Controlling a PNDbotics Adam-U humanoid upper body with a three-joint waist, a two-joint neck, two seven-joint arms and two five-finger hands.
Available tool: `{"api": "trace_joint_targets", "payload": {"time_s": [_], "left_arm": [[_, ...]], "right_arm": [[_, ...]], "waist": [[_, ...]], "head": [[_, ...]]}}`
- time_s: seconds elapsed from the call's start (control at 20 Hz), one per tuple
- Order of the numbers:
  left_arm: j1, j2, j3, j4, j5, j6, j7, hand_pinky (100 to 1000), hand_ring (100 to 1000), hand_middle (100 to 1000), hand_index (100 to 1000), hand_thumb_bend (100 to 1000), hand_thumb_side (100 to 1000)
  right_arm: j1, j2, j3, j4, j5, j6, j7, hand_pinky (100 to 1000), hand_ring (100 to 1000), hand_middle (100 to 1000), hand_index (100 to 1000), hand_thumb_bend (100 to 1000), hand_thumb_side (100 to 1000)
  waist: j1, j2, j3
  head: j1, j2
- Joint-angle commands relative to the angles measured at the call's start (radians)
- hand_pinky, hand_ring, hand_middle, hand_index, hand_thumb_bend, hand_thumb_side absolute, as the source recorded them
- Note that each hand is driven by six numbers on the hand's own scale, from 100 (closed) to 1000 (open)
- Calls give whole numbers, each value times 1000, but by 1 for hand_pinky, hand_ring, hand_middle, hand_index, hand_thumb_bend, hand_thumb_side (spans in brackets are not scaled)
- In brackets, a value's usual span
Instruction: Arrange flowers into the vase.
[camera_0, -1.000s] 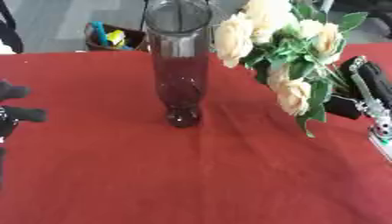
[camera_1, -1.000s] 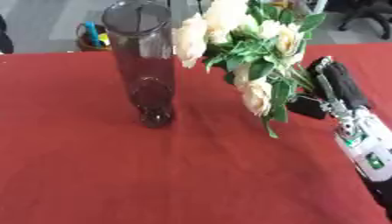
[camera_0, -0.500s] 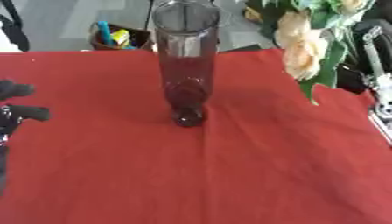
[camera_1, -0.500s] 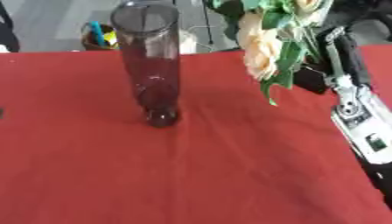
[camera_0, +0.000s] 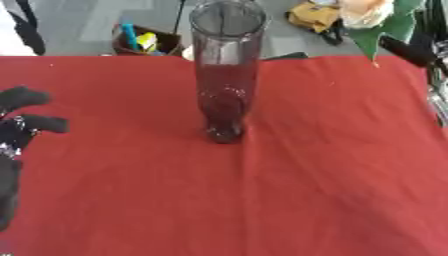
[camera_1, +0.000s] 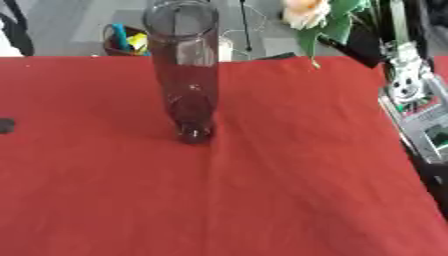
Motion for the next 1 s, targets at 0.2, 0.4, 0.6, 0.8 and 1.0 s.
{"api": "trace_joint_targets", "payload": {"time_s": [0.2, 0.4, 0.6, 0.8, 1.0], "left_arm": [[-1, 12, -10, -18, 4, 4, -3, 721, 597, 730, 851, 110, 1000], [2, 14, -10, -18, 6, 6, -3, 721, 598, 730, 851, 110, 1000], [6, 15, -10, -18, 7, 6, -3, 721, 598, 730, 851, 110, 1000], [9, 15, -12, -18, 6, 7, -6, 722, 598, 730, 851, 109, 1000], [10, 15, -14, -18, 6, 8, -10, 722, 598, 730, 851, 109, 1000]], "right_arm": [[-94, 20, -8, -26, -73, 15, -48, 100, 100, 100, 100, 285, 511], [-147, 46, -3, -7, -92, 10, -70, 100, 100, 100, 100, 278, 508], [-196, 72, -1, 9, -106, 4, -91, 100, 100, 100, 100, 268, 503], [-254, 108, -2, 17, -124, -6, -119, 100, 100, 100, 100, 253, 501], [-307, 148, -7, 27, -144, -18, -150, 100, 100, 100, 100, 240, 495]], "waist": [[-5, -36, -3], [-7, -44, -4], [-7, -48, -2], [-8, -48, 0], [-10, -47, 6]], "head": [[4, 2], [1, 7], [-4, 5], [-5, -5], [-7, -10]]}}
